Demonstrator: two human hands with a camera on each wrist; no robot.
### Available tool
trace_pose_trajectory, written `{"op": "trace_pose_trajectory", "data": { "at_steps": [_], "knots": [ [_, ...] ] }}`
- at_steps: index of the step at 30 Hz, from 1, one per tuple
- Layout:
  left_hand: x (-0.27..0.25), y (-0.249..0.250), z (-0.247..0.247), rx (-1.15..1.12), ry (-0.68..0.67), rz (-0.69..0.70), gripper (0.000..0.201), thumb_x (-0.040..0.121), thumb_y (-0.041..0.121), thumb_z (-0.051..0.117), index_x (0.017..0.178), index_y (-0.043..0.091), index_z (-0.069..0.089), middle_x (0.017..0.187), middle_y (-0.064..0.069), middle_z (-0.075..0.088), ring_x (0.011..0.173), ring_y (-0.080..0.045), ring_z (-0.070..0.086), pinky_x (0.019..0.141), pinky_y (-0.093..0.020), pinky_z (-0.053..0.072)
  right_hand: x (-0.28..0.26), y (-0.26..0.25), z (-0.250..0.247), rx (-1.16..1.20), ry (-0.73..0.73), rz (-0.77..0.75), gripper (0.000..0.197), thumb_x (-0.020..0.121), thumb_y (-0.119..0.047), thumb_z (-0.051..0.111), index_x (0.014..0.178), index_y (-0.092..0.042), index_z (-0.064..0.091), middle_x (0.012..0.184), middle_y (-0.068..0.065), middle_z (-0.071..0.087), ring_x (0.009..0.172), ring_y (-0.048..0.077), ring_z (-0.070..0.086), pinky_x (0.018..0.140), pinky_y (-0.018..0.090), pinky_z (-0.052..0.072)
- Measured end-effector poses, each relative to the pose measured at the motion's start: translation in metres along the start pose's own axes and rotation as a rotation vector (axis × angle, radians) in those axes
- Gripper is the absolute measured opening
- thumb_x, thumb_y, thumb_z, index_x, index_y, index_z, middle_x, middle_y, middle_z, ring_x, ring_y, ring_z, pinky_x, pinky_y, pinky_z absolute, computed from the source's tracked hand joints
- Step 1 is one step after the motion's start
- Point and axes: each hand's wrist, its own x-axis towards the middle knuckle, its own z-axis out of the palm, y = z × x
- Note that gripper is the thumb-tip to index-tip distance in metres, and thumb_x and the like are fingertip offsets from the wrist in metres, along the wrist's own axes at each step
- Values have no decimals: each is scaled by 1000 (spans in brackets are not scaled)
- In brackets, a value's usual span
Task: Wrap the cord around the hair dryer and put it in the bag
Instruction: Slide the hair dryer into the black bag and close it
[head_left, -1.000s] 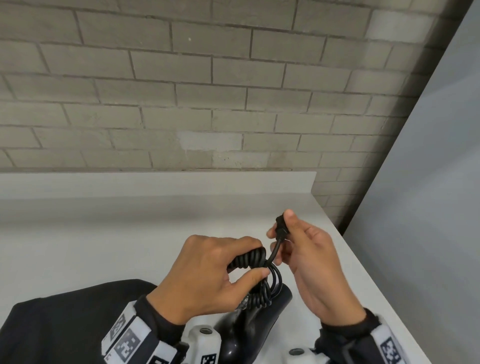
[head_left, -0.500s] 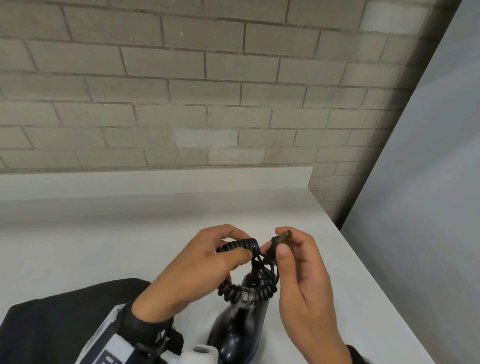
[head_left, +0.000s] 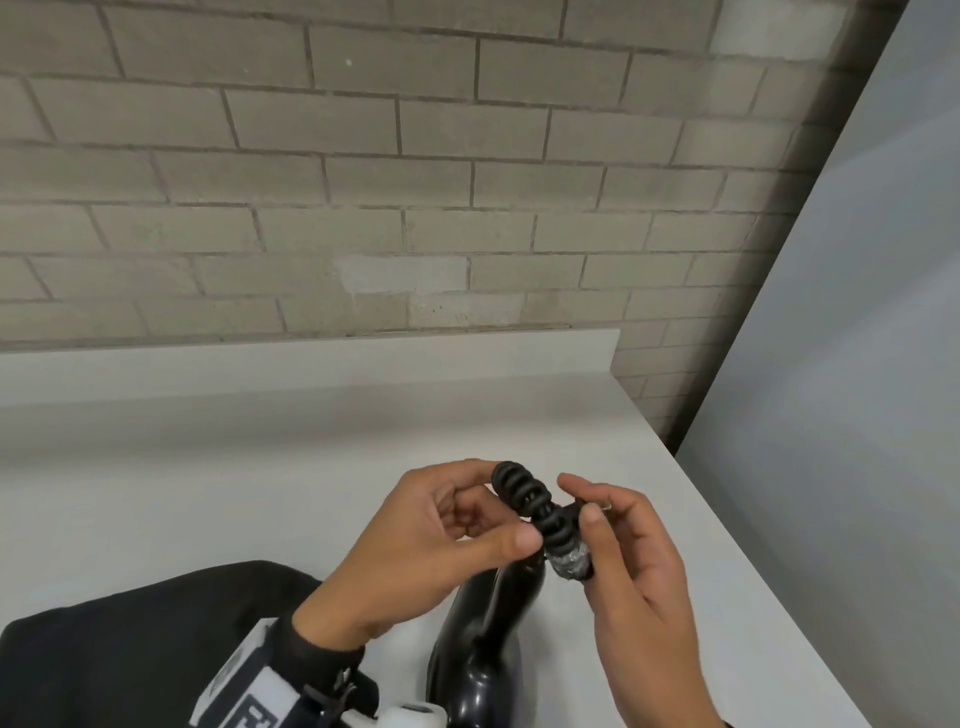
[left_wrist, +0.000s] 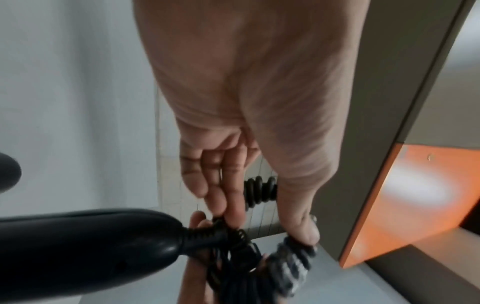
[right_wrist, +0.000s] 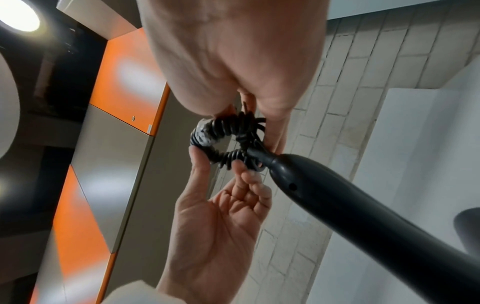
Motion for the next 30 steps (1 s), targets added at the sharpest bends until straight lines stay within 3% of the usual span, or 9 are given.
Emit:
{"op": "trace_pose_trajectory", "data": {
  "at_steps": [4, 7, 9, 12, 15, 20, 23, 27, 30],
  "knots": [
    [6, -7, 15, 62, 206, 11, 50, 60, 56, 84, 99, 27, 73, 64, -4, 60, 62, -10, 54, 67, -27, 47, 3, 0, -1, 171, 4, 106, 27, 90, -32, 53, 96, -6, 59, 95, 3, 75, 88, 14, 70, 73, 21, 56],
    [4, -20, 30, 102, 328, -10, 55, 61, 64, 77, 104, 31, 66, 72, 2, 62, 70, -15, 60, 73, -32, 52, 5, -2, -1, 305, 54, 153, 46, 80, -42, 61, 96, 1, 58, 93, 12, 74, 88, 18, 72, 74, 22, 57],
    [2, -31, 40, 89, 265, 1, 50, 73, 63, 68, 112, 32, 62, 94, 8, 71, 86, -13, 67, 81, -31, 54, 4, -2, 0, 383, 99, 180, 56, 76, -47, 68, 98, 4, 59, 98, 18, 73, 96, 24, 71, 78, 25, 58],
    [0, -38, 55, 34, 145, 29, 29, 99, 49, 50, 121, 33, 61, 111, 9, 71, 103, -14, 67, 90, -26, 52, 2, 1, 0, 435, 127, 226, 40, 91, -30, 50, 104, 8, 58, 103, 23, 71, 107, 31, 68, 87, 31, 58],
    [3, -41, 62, -20, 192, 45, 27, 100, 38, 47, 119, 27, 63, 109, 7, 73, 104, -9, 68, 89, -20, 50, -1, 4, -1, 308, 160, 232, 34, 97, -27, 44, 102, 2, 61, 101, 21, 72, 101, 28, 69, 88, 30, 58],
    [7, -45, 62, 8, 205, 66, 44, 95, 56, 46, 102, 17, 65, 85, 6, 69, 79, -9, 64, 73, -18, 49, -3, 2, -12, 73, 119, 144, 27, 89, -32, 53, 91, -9, 68, 80, 10, 71, 72, 13, 63, 69, 17, 50],
    [10, -43, 53, 75, 126, 93, 42, 95, 56, 48, 93, 16, 62, 76, 11, 64, 71, -6, 59, 68, -18, 47, -4, 3, -23, 169, -3, 200, 35, 76, -43, 77, 83, -10, 71, 85, 15, 73, 76, 25, 67, 65, 28, 53],
    [13, -43, 45, 196, -5, 119, 44, 92, 57, 49, 89, 15, 61, 70, 12, 53, 64, -7, 49, 62, -21, 41, -6, 11, -45, 309, -77, 330, 63, 33, -44, 94, 78, -5, 74, 80, 27, 67, 66, 40, 62, 52, 40, 53],
    [15, -45, 47, 332, -122, 100, 46, 93, 61, 49, 93, 17, 61, 68, 14, 45, 61, -5, 41, 60, -20, 35, -1, 14, -68, 251, 10, 263, 35, 48, -22, 75, 81, -12, 76, 89, 21, 73, 77, 38, 65, 62, 39, 53]
  ]
}}
